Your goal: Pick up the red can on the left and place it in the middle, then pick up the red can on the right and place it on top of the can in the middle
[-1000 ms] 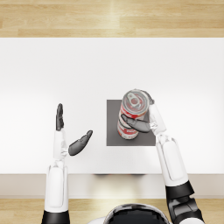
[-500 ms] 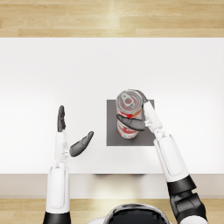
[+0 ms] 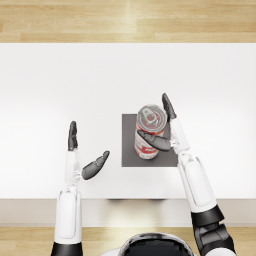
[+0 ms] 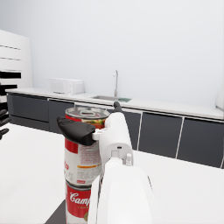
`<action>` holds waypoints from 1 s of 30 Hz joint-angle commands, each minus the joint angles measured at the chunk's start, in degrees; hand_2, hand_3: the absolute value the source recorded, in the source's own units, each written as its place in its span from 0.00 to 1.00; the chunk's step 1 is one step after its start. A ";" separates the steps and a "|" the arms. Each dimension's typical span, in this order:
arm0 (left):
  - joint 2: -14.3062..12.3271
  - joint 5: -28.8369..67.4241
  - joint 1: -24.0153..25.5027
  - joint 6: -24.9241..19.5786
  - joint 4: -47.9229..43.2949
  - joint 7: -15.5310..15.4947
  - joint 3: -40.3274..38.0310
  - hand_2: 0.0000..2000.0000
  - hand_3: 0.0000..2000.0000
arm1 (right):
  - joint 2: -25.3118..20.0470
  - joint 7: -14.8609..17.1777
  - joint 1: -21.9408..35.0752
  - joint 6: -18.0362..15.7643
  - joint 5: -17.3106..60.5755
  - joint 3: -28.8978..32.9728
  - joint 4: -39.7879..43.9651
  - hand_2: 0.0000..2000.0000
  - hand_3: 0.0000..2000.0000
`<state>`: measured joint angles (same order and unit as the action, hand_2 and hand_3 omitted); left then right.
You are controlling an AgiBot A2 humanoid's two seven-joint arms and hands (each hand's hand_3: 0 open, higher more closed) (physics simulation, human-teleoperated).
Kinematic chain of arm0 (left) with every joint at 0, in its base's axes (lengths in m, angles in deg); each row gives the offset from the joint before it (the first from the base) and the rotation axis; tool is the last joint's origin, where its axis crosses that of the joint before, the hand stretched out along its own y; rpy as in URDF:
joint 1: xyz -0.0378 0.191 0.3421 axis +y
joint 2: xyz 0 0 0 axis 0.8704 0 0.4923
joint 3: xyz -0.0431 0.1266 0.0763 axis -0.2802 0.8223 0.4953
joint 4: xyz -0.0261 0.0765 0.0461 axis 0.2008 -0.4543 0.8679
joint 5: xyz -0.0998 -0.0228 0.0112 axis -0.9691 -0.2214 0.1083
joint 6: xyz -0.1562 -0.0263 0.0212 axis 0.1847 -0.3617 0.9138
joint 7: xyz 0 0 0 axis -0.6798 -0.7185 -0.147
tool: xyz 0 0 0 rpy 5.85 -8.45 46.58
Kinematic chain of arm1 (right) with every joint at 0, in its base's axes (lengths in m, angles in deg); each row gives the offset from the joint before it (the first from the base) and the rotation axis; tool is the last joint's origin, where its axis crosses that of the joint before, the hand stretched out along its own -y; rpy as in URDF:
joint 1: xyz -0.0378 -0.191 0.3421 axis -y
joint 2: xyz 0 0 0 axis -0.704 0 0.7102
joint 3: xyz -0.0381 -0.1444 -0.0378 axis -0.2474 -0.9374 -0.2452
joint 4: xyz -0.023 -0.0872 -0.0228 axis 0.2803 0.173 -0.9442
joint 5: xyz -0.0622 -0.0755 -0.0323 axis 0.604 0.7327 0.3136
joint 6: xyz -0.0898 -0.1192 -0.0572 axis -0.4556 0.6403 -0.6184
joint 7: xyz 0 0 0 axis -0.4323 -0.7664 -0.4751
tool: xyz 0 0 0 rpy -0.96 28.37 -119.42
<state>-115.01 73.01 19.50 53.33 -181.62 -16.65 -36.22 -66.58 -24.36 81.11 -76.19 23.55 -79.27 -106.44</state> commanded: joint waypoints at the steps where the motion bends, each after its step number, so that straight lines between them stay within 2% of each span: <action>1: -0.23 0.00 -1.48 0.00 -1.39 0.00 0.22 0.00 0.00 | -0.20 0.01 0.20 0.04 0.00 1.01 -4.86 0.00 0.00; 10: -1.56 0.00 -6.66 0.00 -3.42 0.00 1.47 0.00 0.00 | -0.06 -0.03 -2.33 1.03 0.01 3.70 -15.43 0.00 0.00; 16: -2.17 0.00 -11.27 0.00 -1.77 0.00 -0.80 0.00 0.00 | -0.01 -0.03 -3.86 0.73 0.00 9.66 -21.08 0.00 0.00; 17: -2.22 0.00 -11.93 0.00 -1.31 0.00 -1.22 0.00 0.00 | -0.08 -1.50 -3.87 0.49 0.00 10.62 -20.91 0.00 0.00; 18: -2.23 0.00 -12.59 0.00 -0.82 0.00 -1.84 0.00 0.00 | -0.02 -4.43 -4.28 0.31 0.00 12.19 -21.04 0.00 0.00; 20: -2.26 -0.01 -13.06 0.00 -0.56 0.00 -2.73 0.00 0.00 | 0.05 -12.01 -5.28 0.09 0.00 14.87 -21.13 0.00 0.00; 22: -2.29 -0.01 -12.83 0.00 -1.02 0.00 -3.95 0.00 0.00 | 0.03 -15.91 -6.17 -0.02 -0.01 18.29 -21.05 0.00 0.00; 26: -2.55 -0.01 -10.78 0.00 -2.06 0.00 -7.02 0.00 0.00 | -0.30 -18.95 -8.35 -0.10 -0.02 24.90 -21.36 0.00 0.00; 28: -2.65 -0.02 -10.37 0.00 -2.05 0.00 -7.77 0.00 0.00 | -0.49 -19.47 -9.58 -0.12 -0.03 25.69 -20.95 0.00 0.00; 30: -2.71 -0.02 -10.19 0.00 -1.70 0.00 -6.75 0.00 0.00 | -0.40 -19.75 -9.31 -0.12 -0.04 23.76 -20.80 0.00 0.00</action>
<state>-117.74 72.99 9.45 53.33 -183.37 -16.65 -43.25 -67.03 -44.19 71.51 -76.31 23.51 -55.10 -127.08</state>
